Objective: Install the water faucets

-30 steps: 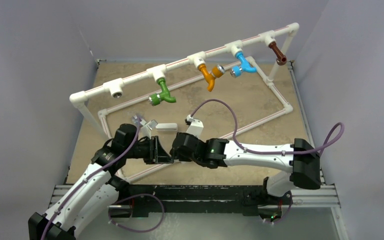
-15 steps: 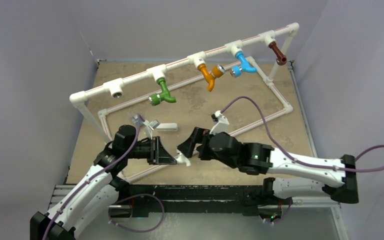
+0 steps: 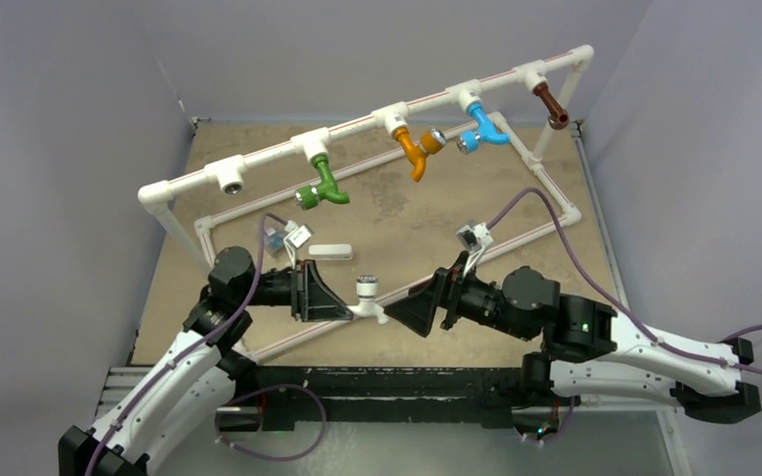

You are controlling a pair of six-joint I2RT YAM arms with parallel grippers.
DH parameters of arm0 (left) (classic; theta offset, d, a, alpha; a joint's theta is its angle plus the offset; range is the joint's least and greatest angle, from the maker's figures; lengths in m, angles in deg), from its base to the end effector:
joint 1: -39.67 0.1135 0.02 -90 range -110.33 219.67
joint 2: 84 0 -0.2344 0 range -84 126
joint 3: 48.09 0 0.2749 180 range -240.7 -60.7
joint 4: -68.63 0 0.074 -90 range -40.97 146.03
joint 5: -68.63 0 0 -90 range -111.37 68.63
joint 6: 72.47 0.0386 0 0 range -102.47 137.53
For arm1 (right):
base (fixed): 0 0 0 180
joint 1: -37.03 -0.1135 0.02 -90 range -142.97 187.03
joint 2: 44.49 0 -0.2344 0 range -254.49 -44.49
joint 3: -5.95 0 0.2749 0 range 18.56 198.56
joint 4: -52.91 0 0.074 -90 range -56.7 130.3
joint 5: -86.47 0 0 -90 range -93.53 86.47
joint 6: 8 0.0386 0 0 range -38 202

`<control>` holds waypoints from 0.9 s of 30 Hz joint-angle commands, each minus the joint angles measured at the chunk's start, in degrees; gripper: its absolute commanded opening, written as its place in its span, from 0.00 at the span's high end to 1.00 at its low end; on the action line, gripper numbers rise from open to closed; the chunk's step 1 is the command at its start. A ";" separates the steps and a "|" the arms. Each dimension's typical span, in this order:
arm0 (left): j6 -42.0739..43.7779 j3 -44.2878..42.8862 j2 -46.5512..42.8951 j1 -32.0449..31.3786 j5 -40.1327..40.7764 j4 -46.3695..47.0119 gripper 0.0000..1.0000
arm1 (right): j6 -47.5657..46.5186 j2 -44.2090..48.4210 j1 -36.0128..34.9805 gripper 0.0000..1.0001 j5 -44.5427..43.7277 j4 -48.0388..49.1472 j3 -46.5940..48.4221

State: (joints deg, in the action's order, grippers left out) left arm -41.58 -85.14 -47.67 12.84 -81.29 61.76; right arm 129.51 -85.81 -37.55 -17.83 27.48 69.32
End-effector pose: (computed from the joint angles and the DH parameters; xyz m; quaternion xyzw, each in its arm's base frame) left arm 0.1624 -0.1196 0.2458 0.1413 0.7119 -0.6664 0.1703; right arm 0.0650 0.1999 0.3649 -0.0860 0.7219 0.5517 0.4087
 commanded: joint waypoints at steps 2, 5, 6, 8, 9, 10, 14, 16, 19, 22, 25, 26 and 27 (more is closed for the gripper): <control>-5.35 -0.84 -2.64 -0.37 -4.46 12.53 1.00 | -8.82 -2.16 -0.21 0.10 9.87 5.93 1.31; -6.96 -0.94 -3.89 -0.33 -5.32 14.82 1.00 | -10.20 -3.81 -0.21 0.13 12.59 8.01 1.73; -7.39 -0.95 -4.24 -0.33 -5.56 15.40 1.00 | -10.56 -4.51 -0.21 0.14 13.53 9.10 1.93; -8.26 -0.86 -4.62 -0.33 -6.06 16.59 1.00 | -11.27 -5.96 -0.21 0.17 15.54 10.80 2.26; -8.72 -0.84 -4.81 -0.33 -6.22 17.30 1.00 | -11.59 -6.58 -0.20 0.19 16.27 11.38 2.50; -9.56 -0.66 -4.99 -0.33 -6.44 18.40 1.00 | -11.90 -7.20 -0.21 0.20 16.73 11.95 2.78; -13.26 0.28 -5.31 -0.33 -7.28 24.29 1.00 | -13.30 -8.37 -0.21 0.24 18.49 14.52 3.20; -14.70 0.61 -5.39 -0.33 -7.49 26.67 1.00 | -13.47 -8.23 -0.21 0.26 18.97 15.84 3.08; -15.88 0.92 -5.33 -0.33 -7.42 28.54 1.00 | -13.32 -8.49 -0.21 0.29 19.39 17.38 2.85; -16.99 1.37 -4.98 -0.33 -7.65 30.84 1.00 | -13.31 -9.56 -0.21 0.32 19.24 18.88 3.28; -17.79 1.72 -4.51 -0.40 -7.24 32.10 1.00 | -13.34 -10.40 -0.21 0.35 18.99 20.14 3.53; -18.49 1.95 -4.36 -0.34 -7.23 33.07 1.00 | -13.40 -10.73 -0.20 0.36 19.08 20.24 3.74; -19.35 2.41 -4.21 -0.33 -7.11 34.23 1.00 | -13.44 -11.05 -0.21 0.38 19.12 20.21 3.87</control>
State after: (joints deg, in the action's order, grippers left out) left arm -57.93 -83.74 -52.34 12.84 -88.50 88.91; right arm 117.36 -95.95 -37.55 0.44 43.94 70.46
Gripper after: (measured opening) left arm 0.298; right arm 0.645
